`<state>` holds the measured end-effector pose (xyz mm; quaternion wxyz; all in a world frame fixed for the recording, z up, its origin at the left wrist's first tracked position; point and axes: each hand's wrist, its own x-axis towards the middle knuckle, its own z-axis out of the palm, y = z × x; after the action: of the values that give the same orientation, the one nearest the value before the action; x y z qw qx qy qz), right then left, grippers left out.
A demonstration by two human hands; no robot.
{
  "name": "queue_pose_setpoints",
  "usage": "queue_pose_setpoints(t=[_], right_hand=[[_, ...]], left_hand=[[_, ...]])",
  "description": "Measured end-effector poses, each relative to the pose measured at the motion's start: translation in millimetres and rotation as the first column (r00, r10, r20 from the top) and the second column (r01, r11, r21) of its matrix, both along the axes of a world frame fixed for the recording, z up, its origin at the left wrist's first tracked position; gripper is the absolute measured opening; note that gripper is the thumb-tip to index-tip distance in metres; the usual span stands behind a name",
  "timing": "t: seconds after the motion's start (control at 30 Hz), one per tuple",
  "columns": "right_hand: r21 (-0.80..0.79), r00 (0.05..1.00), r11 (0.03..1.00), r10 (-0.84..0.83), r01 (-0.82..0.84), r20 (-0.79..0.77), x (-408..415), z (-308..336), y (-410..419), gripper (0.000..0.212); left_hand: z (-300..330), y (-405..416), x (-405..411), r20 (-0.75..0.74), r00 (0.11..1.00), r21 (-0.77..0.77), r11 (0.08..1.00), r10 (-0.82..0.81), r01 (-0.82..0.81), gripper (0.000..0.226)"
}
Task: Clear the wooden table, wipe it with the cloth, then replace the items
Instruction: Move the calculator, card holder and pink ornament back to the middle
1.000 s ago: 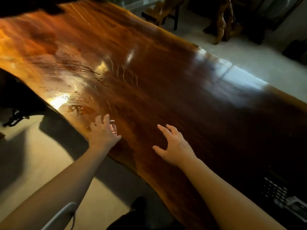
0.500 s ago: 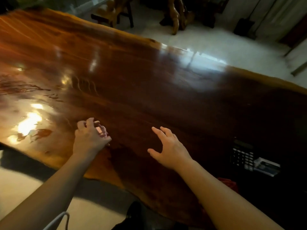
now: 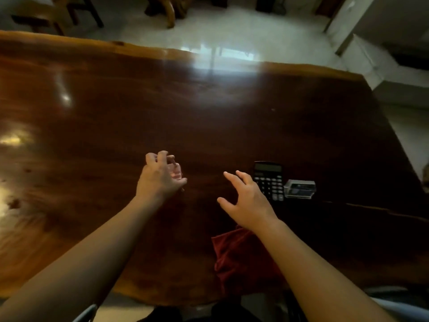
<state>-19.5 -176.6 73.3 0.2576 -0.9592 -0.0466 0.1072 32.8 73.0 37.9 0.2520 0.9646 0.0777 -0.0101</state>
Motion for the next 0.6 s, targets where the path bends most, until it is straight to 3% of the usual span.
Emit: queue_pose_setpoints(t=[0.33, 0.6], right_hand=[[0.014, 0.986, 0.986, -0.166, 0.166, -0.006, 1.5, -14.5, -111.0, 0.074], [0.040, 0.979, 0.979, -0.202, 0.202, 0.000, -4.1, -31.7, -151.7, 0.073]], left_hand=[[-15.6, -141.5, 34.5, -0.051, 0.976, -0.003, 0.977, -0.214, 0.214, 0.087], [-35.7, -196.8, 34.9, -0.066, 0.953, 0.051, 0.953, -0.295, 0.299, 0.094]])
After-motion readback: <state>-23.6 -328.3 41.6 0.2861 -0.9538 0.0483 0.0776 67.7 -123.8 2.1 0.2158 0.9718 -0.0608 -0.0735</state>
